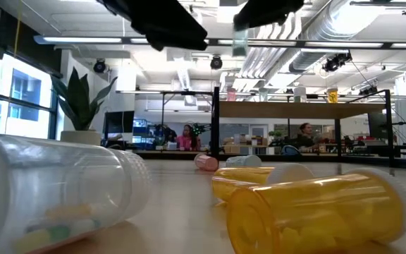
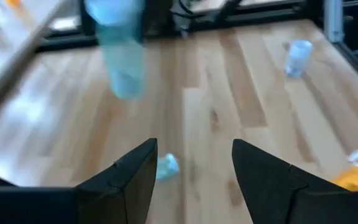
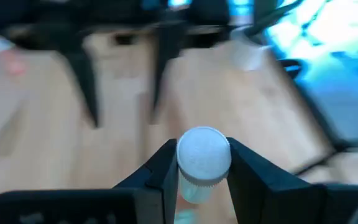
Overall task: Pick and place medicine bottles onto shelf by color
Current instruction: Put the bottom green pill bottle on the shelf aligned with the other green pill bottle
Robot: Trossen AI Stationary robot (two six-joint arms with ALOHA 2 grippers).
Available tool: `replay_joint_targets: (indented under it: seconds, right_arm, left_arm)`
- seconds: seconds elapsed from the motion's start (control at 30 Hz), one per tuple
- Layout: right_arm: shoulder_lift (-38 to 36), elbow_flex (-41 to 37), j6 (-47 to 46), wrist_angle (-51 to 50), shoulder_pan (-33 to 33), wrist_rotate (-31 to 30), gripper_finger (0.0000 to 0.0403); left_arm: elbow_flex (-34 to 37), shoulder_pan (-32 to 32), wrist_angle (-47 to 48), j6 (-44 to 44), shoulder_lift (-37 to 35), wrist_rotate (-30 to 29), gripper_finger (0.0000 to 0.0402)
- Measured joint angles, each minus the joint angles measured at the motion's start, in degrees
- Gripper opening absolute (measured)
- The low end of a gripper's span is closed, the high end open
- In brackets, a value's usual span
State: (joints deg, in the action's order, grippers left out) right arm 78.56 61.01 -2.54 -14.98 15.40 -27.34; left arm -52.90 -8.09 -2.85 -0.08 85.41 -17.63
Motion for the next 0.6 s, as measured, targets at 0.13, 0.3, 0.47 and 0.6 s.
replay_joint_targets:
  seconds: [0.13, 0.3, 0.47, 0.6]
  right_arm:
    - [-5.34, 0.00, 1.67, 0.17, -0.54, -6.84, 0.0095]
    - [-11.01, 0.00, 3.82, 0.12, -2.61, -13.31, 0.0095]
    - [-14.03, 0.00, 1.89, -0.25, -7.18, -19.95, 0.0095]
    - [-14.16, 0.00, -3.27, -2.46, -13.54, -20.51, 0.0095]
  left_arm:
    - [1.22, -0.17, -0.96, 0.31, -0.27, -6.58, 0.0196]
    - [6.50, 2.32, -4.97, -1.34, -0.24, -6.77, 0.0195]
    - [10.00, 5.67, -7.51, -3.62, -0.43, -6.59, 0.0195]
    - [10.03, 7.27, -7.46, -4.23, -0.53, -5.80, 0.0195]
